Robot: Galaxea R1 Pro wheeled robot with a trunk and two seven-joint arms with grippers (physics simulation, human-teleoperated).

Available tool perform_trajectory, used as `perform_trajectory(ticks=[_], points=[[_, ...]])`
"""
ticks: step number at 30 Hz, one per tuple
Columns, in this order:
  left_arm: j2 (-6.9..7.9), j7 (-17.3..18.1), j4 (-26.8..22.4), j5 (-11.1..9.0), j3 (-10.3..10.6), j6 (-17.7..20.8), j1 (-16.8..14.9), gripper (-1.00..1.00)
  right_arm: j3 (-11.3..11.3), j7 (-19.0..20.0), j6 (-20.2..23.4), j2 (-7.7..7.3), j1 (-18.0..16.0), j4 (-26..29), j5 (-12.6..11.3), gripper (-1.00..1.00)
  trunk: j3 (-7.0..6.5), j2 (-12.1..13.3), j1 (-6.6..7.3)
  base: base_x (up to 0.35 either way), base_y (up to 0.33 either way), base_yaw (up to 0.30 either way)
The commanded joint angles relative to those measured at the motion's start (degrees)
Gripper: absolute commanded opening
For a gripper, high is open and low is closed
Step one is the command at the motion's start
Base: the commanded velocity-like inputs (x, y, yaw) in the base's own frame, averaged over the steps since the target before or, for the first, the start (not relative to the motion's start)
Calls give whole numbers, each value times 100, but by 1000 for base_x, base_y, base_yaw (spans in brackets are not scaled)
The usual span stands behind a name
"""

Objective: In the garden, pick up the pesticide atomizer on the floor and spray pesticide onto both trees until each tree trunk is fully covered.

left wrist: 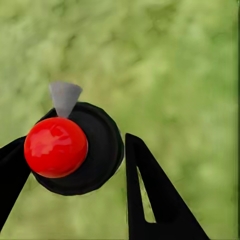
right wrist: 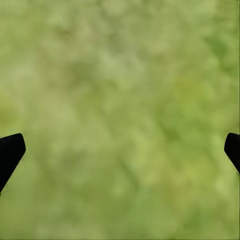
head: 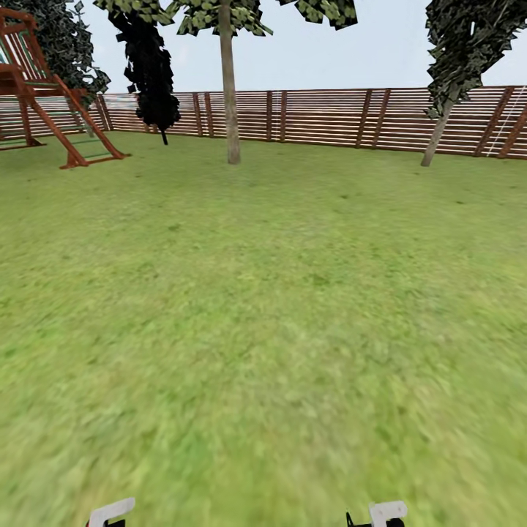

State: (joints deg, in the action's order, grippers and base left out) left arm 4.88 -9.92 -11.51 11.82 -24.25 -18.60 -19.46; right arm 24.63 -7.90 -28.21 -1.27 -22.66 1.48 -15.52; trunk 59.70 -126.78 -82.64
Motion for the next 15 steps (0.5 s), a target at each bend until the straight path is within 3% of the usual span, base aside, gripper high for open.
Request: perform_trajectory(ticks=[1,15], points=[[2,-18,8,59,-27,-21,-5,-100,50,-19,-9,-2,-1,1,-39,100,4,-1,-3,340,0,0],[13,-10,8,49,-36,-19,-5,-100,50,-19,-9,-4,-1,1,-39,100,4,-1,-3,340,0,0]])
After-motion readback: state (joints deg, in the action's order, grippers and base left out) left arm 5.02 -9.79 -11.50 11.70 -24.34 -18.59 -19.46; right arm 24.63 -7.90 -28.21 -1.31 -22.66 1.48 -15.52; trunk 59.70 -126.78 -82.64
